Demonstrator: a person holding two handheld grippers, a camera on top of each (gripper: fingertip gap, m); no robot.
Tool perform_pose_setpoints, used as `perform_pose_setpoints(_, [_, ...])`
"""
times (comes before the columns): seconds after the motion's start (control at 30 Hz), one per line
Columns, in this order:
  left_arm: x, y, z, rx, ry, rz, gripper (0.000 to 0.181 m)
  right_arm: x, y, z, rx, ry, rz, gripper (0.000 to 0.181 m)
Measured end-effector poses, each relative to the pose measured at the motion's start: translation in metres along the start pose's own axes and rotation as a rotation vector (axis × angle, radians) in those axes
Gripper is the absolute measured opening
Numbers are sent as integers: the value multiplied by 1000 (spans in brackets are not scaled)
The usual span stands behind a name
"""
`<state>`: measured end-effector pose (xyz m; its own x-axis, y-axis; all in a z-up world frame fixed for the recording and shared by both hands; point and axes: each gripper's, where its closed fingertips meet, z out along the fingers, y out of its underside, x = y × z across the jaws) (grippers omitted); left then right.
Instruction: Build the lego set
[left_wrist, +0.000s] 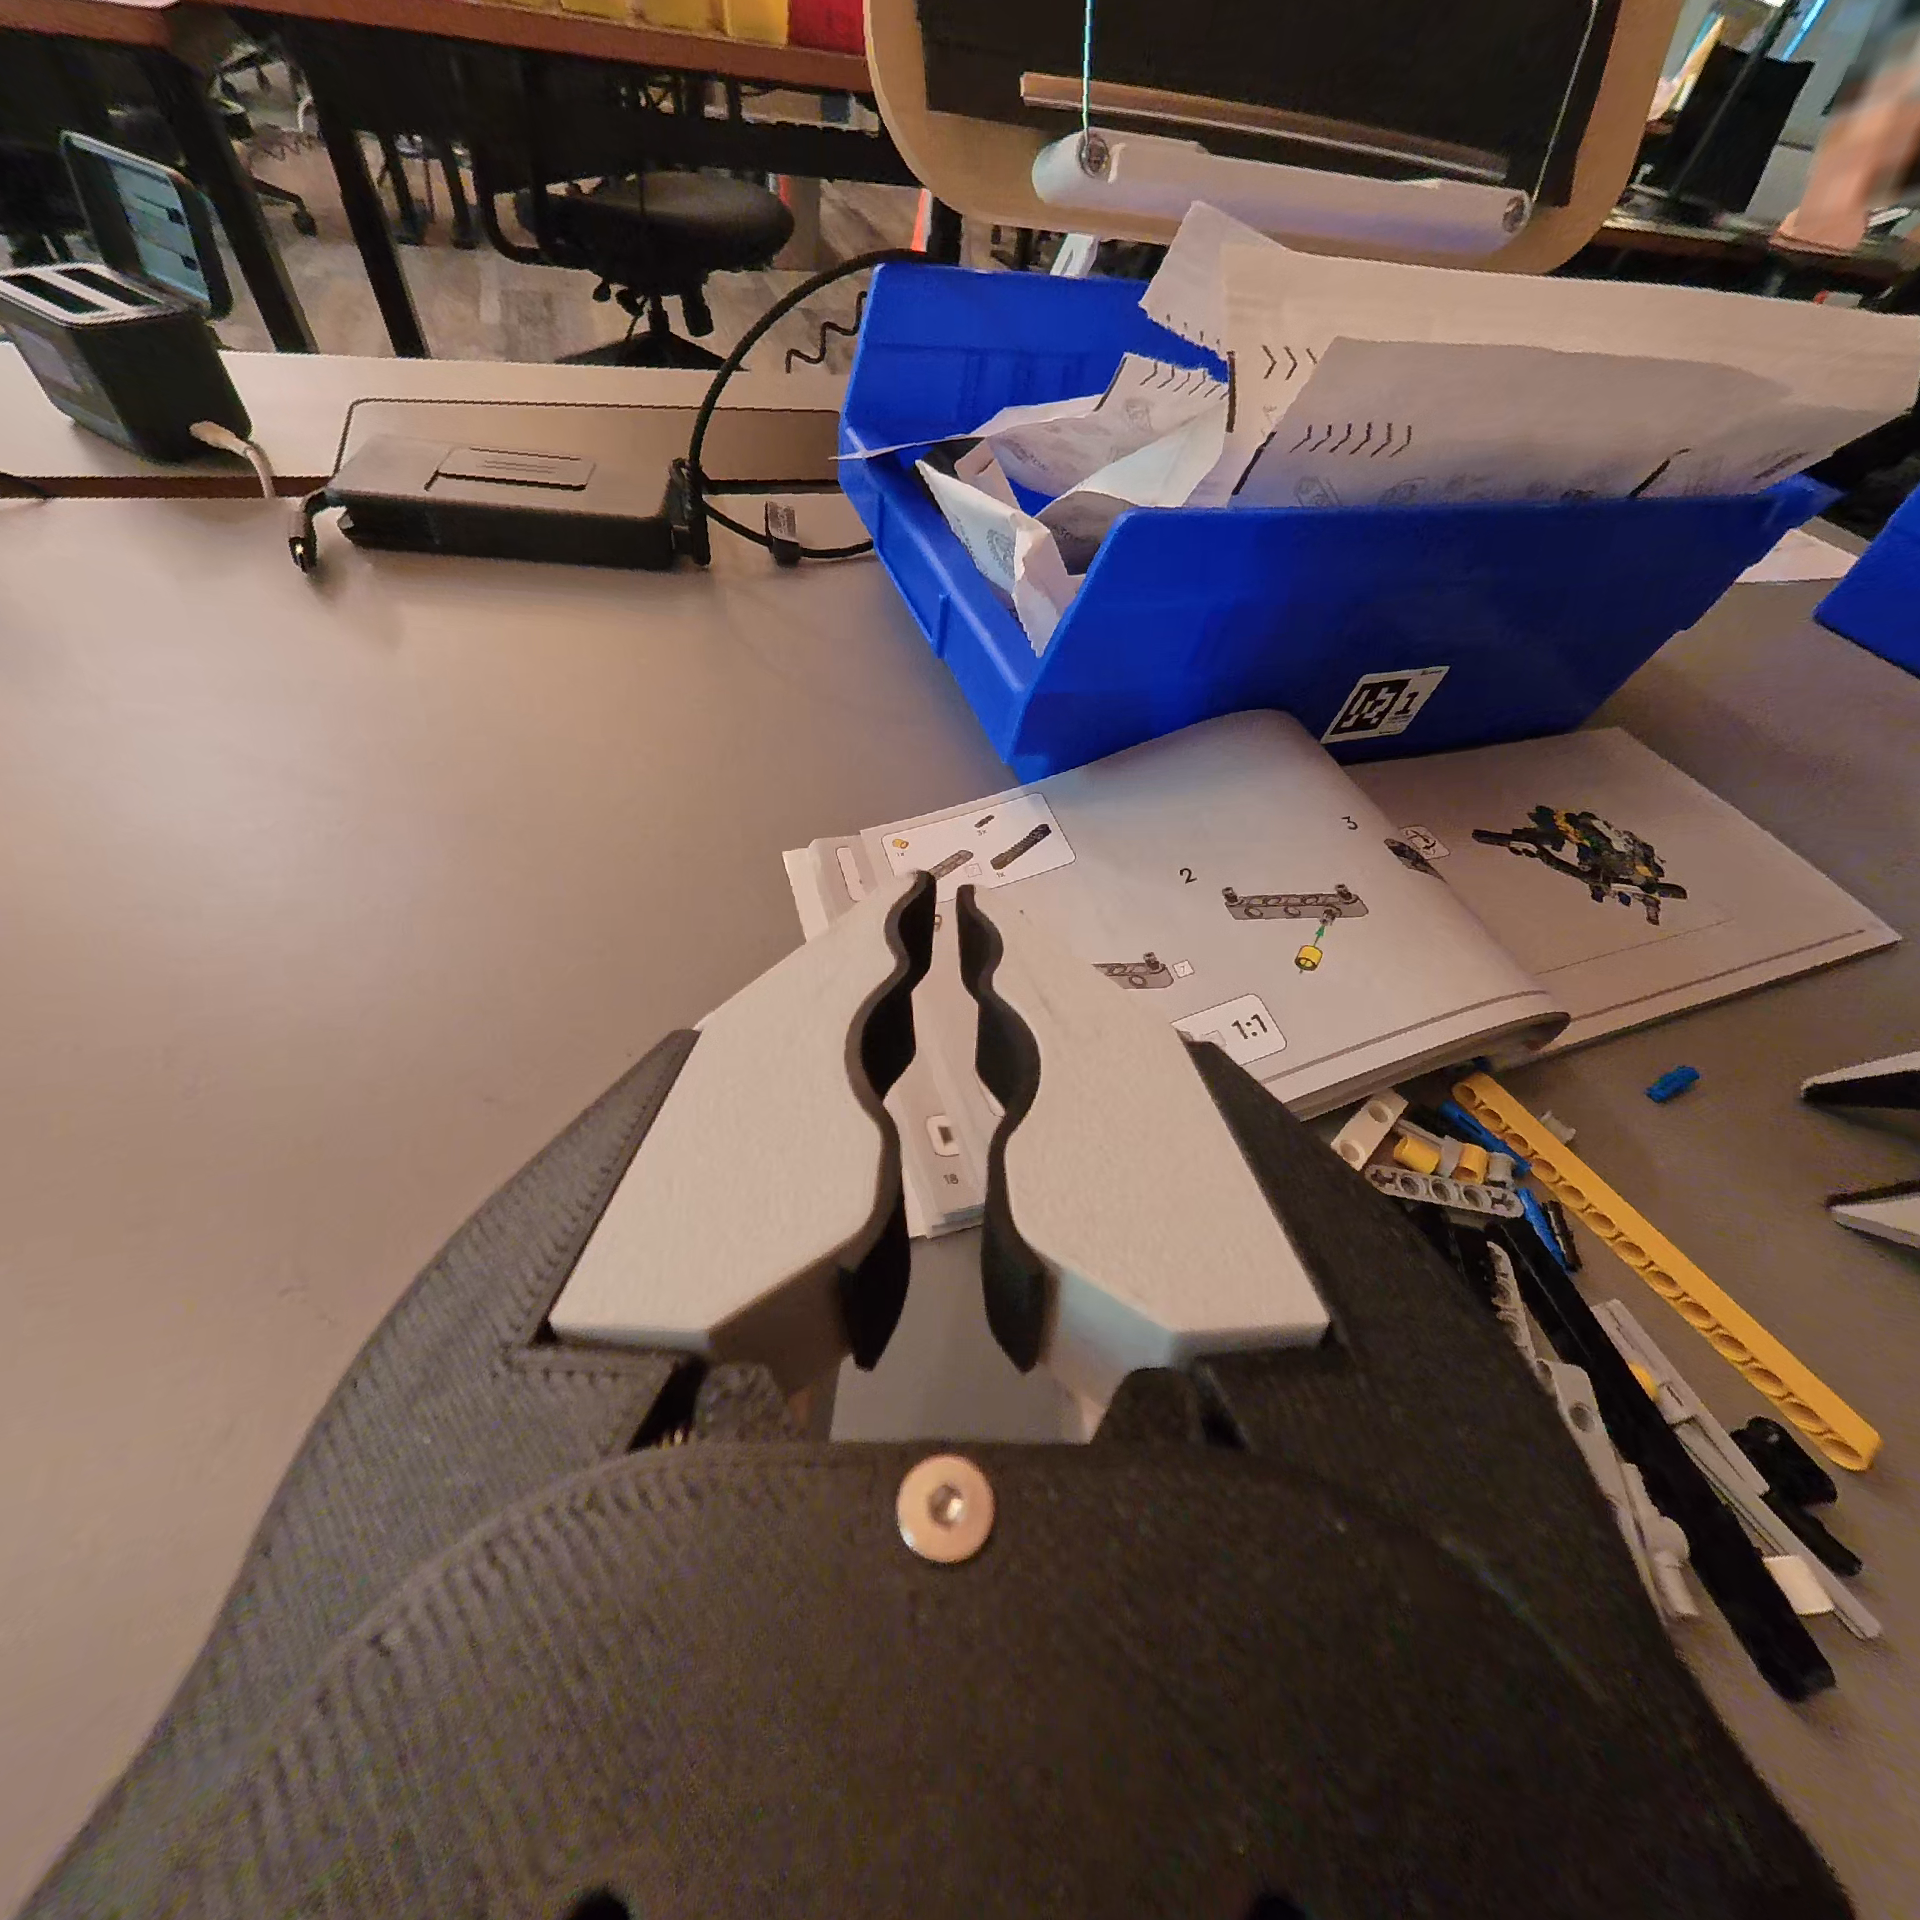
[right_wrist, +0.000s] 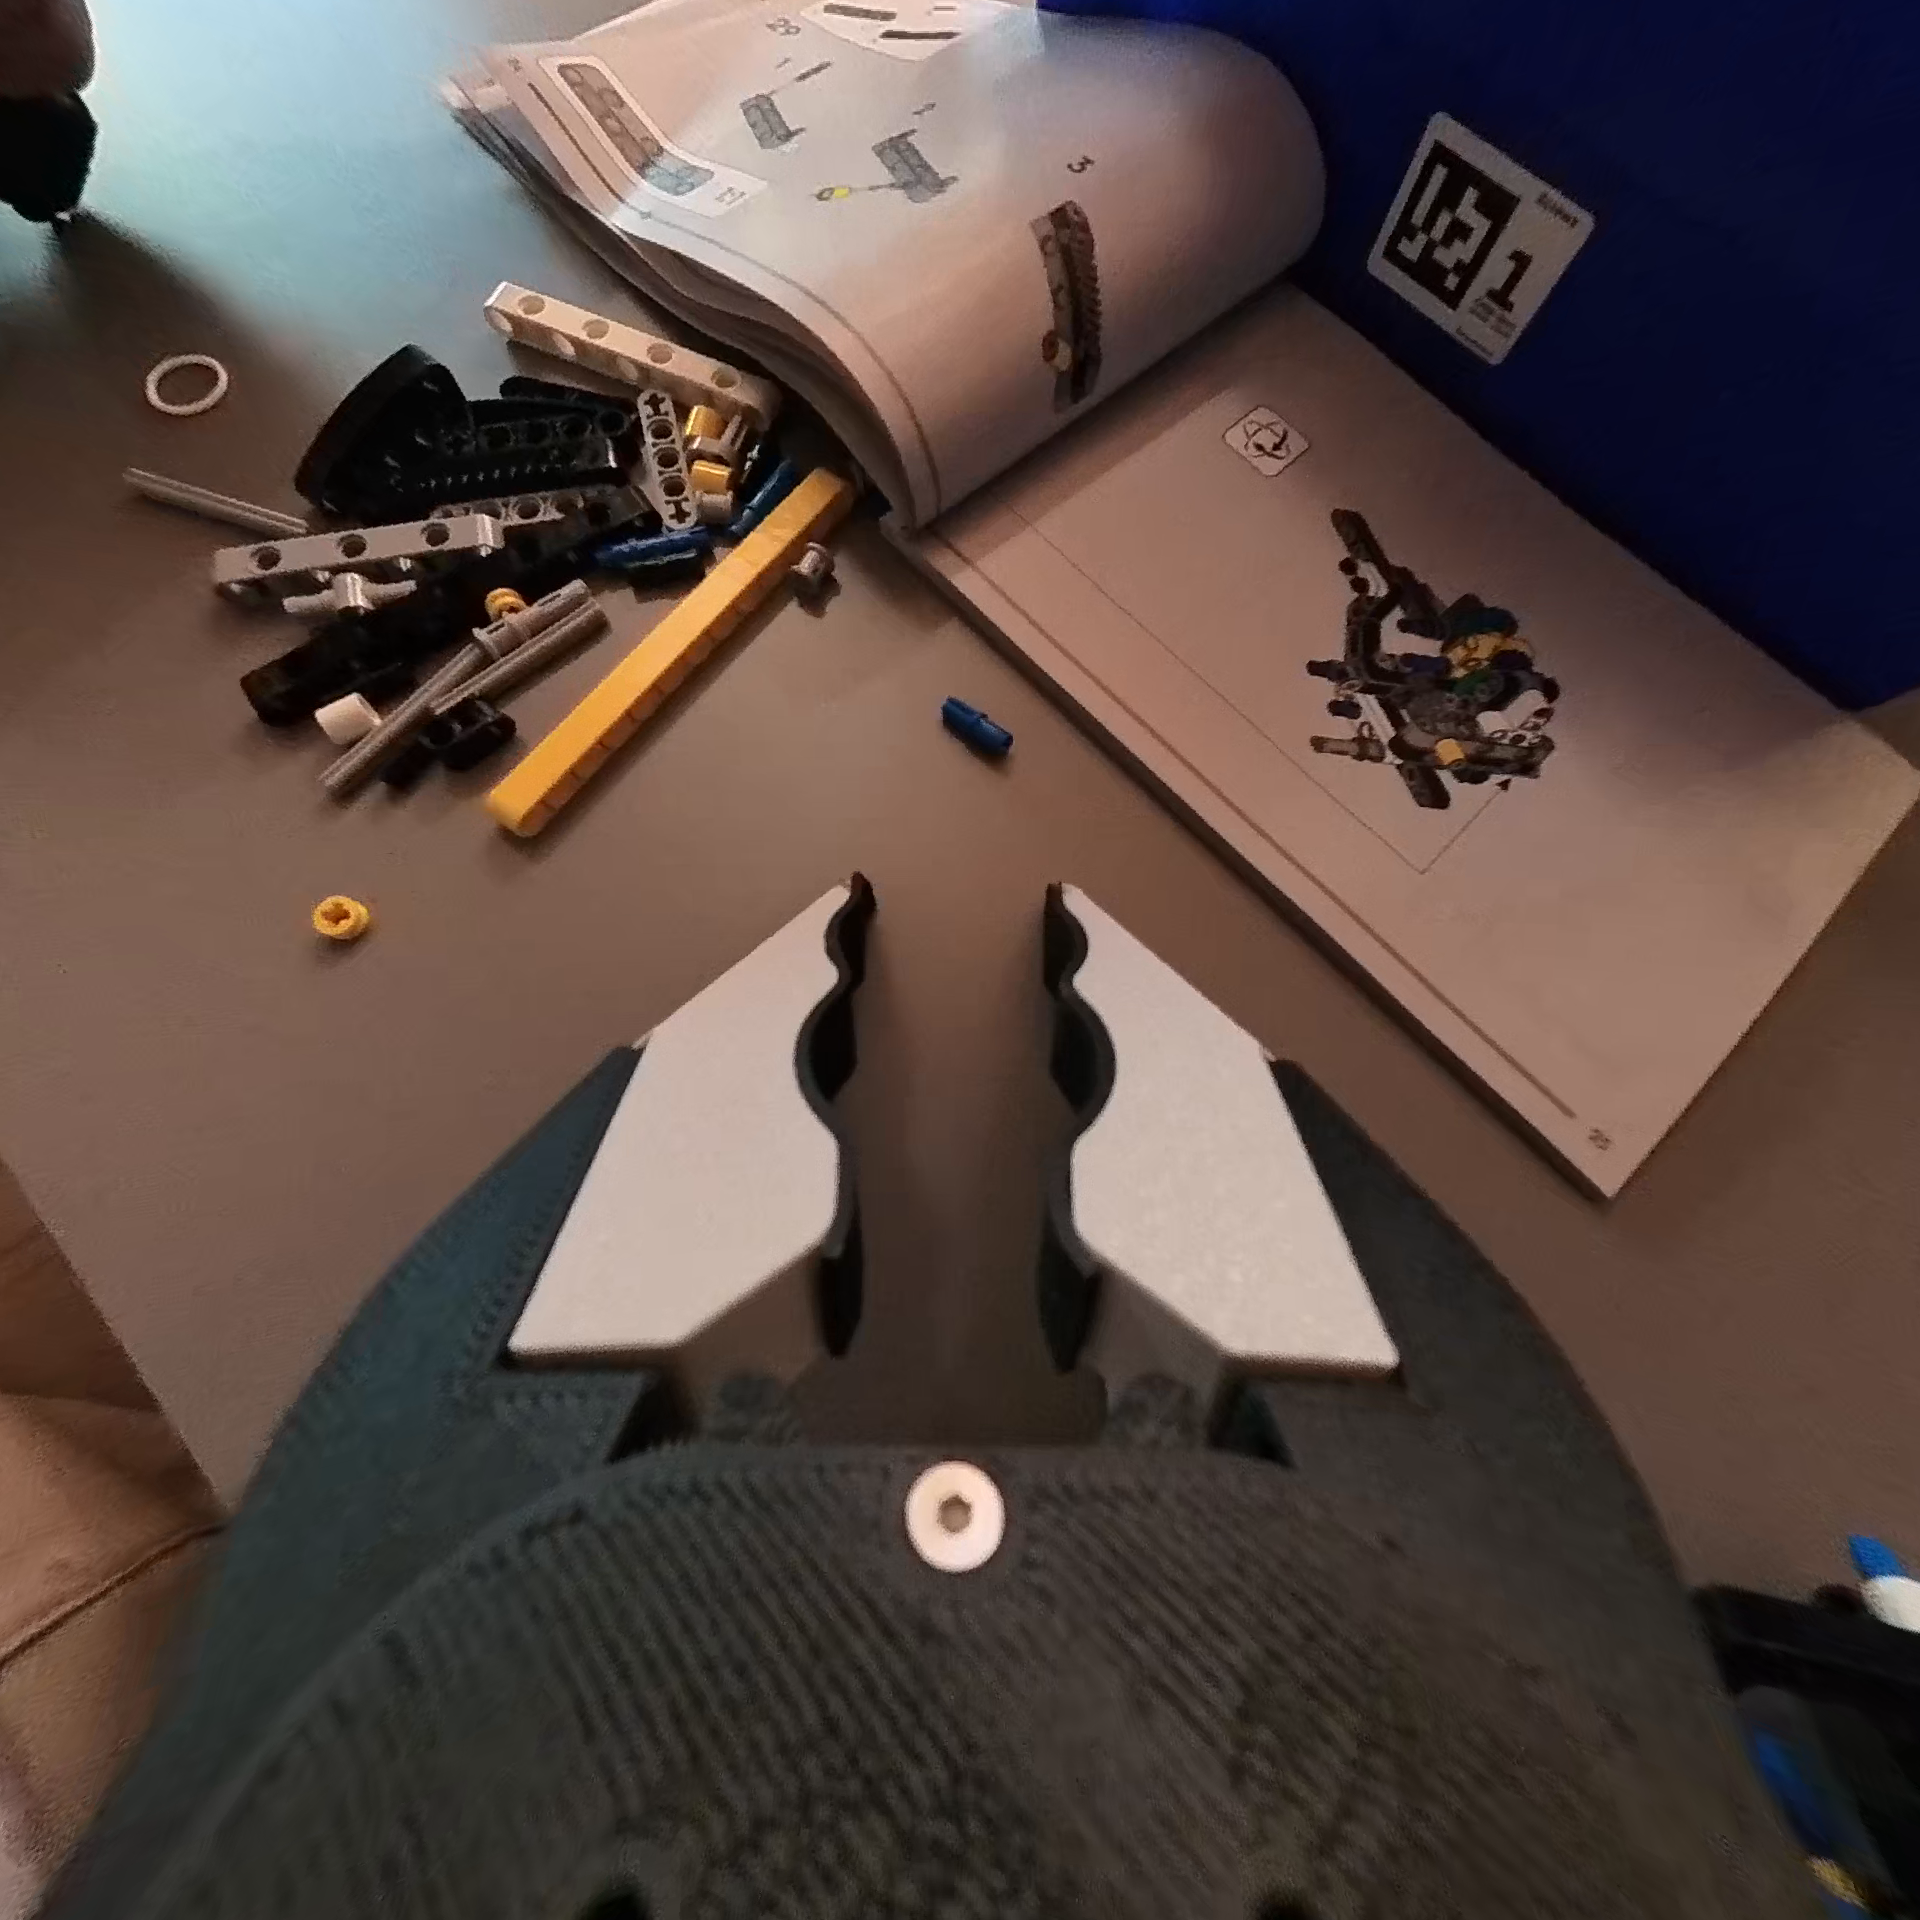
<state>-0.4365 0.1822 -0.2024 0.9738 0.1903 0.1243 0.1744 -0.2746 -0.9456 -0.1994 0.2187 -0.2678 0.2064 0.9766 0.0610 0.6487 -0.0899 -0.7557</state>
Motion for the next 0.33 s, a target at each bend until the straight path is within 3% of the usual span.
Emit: perform_pose_setpoints(0.33, [6,0,-1,5,24,13,6,-5,-2,-2,16,60,-114,30])
